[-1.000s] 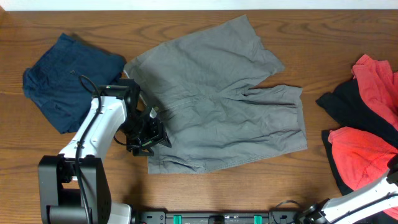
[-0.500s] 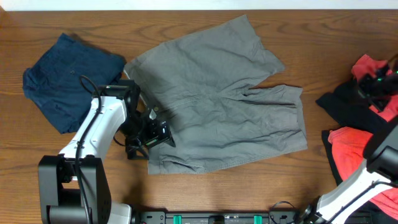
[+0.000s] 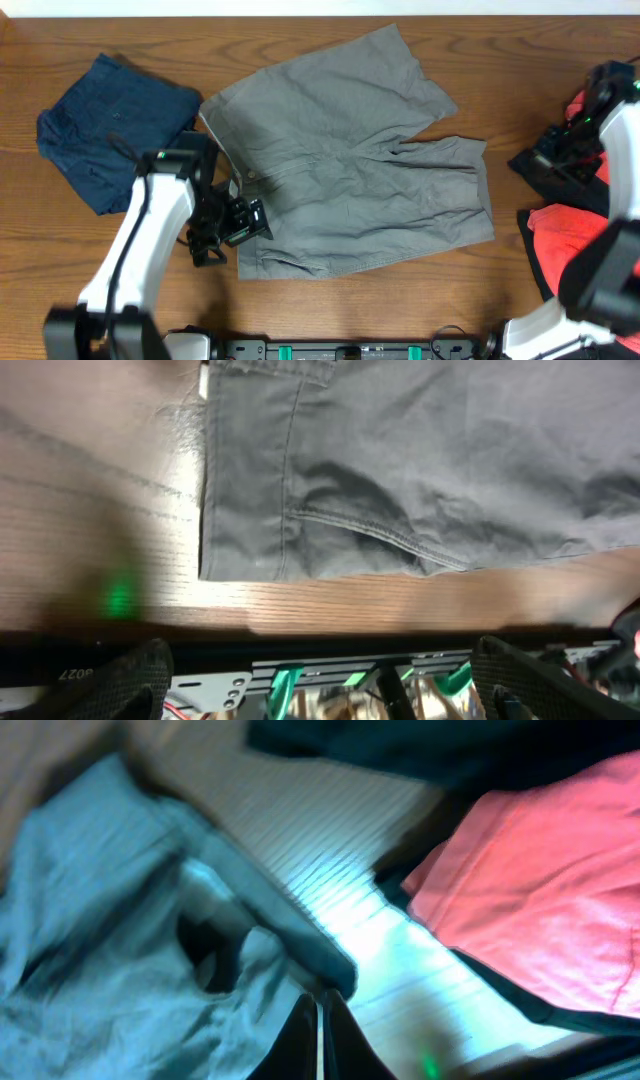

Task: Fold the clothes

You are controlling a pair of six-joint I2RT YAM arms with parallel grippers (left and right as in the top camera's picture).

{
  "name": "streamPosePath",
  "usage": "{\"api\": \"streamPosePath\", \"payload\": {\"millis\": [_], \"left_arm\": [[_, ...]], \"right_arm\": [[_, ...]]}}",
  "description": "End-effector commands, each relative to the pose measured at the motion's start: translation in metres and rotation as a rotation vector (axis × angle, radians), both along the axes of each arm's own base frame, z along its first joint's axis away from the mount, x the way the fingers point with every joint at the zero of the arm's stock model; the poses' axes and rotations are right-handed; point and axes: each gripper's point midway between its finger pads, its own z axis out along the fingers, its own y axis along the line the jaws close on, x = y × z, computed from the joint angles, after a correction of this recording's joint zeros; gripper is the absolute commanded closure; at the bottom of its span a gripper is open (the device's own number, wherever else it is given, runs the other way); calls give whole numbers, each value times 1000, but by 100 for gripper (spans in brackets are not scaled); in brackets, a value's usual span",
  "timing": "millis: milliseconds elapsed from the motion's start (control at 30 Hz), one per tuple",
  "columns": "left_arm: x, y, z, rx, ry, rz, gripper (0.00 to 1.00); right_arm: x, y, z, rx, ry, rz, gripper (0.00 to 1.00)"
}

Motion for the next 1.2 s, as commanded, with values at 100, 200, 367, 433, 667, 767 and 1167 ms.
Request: {"api": "streamPosePath", "payload": {"millis": [100, 200, 367, 433, 667, 767, 1167], "left_arm": [[-22, 6, -7, 34, -89, 138, 4], [-31, 5, -16, 24, -109, 247, 4], [-41, 2, -38, -12, -130, 422, 4], [-41, 2, -49, -23, -142, 483, 5], [-32, -3, -63, -71, -180, 544, 14], [-30, 1, -64, -50, -180, 582, 28], [-31, 1, -84, -59, -164, 667, 40]], "right_arm": [[-44, 36, 4, -45, -82, -44, 1], [-65, 57, -3, 10, -97, -11, 1], [-91, 87, -23, 97, -115, 46, 1], [-96, 100, -32, 149, -128, 44, 1], [-114, 120, -70, 248, -75, -143, 1], [-119, 121, -82, 258, -60, -200, 1], [-123, 111, -107, 206, -66, -342, 2]]}}
